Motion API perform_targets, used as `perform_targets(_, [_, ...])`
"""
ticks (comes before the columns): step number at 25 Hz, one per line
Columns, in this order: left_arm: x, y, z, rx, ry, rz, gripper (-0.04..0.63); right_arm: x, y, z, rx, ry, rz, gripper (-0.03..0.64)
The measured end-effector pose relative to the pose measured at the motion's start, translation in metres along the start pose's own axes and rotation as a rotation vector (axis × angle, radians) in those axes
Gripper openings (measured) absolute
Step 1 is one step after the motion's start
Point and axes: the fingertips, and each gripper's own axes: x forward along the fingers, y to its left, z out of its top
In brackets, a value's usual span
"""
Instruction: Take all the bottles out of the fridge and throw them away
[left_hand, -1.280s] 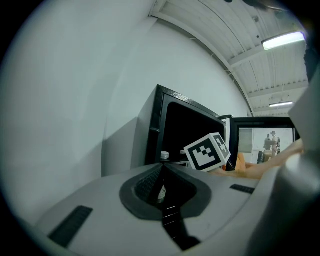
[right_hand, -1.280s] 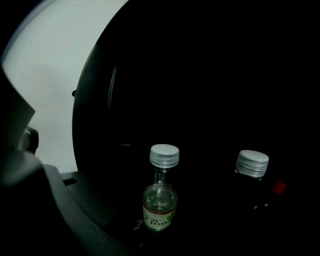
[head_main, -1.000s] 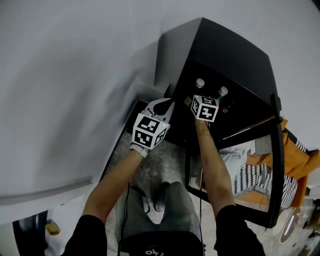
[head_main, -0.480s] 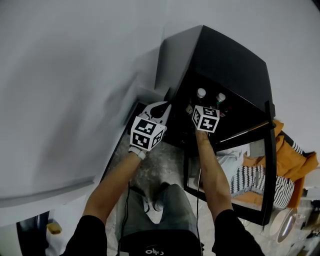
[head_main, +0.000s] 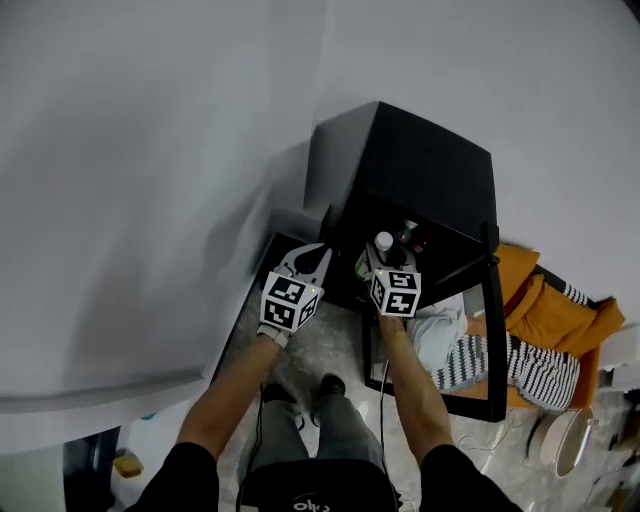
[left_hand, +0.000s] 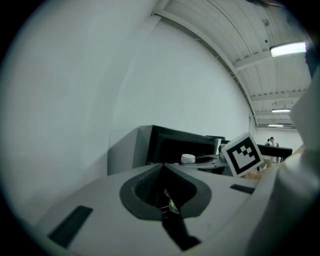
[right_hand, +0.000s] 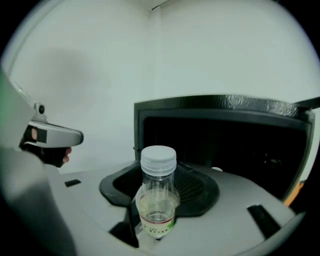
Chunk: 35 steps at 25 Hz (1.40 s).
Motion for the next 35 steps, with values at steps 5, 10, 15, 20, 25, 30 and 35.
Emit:
perform_targets(5, [-0.049,-0.028,0.029,-0.021,0.022,-0.023,0.008,-0.068,0.027,0.046,0.027,-0.004,0.024,0.201])
perform_targets(10, [-0.093,-0.043,0.051,-0.008,0.027,-0.02,0.008,-0.12,0.047,0.093,0.029,-0.037,0.029,0.201])
perform_targets(15, [-0.115,-0.038,0.077,-0.01,-0.006,-0.001,0.008,-0.141,0.062,0.123,0.002,-0.067,0.037,0.201])
perform_targets(20, [-0.138,-0.024,0.099,0.007,-0.043,0.026,0.008,-0.146,0.084,0.137,-0.025,-0.083,0.059,0.201])
perform_targets(25, [-0.168,0.005,0.104,0.017,-0.056,0.079,0.008,-0.134,0.129,0.148,-0.046,-0.1,0.121,0.201])
perform_targets(30, [-0.2,0.032,0.105,-0.002,-0.063,0.144,0.008,-0.122,0.186,0.154,-0.076,-0.107,0.221,0.201])
perform_targets(35, [-0.218,0.051,0.103,-0.019,-0.064,0.195,0.008,-0.104,0.219,0.156,-0.091,-0.098,0.286,0.201])
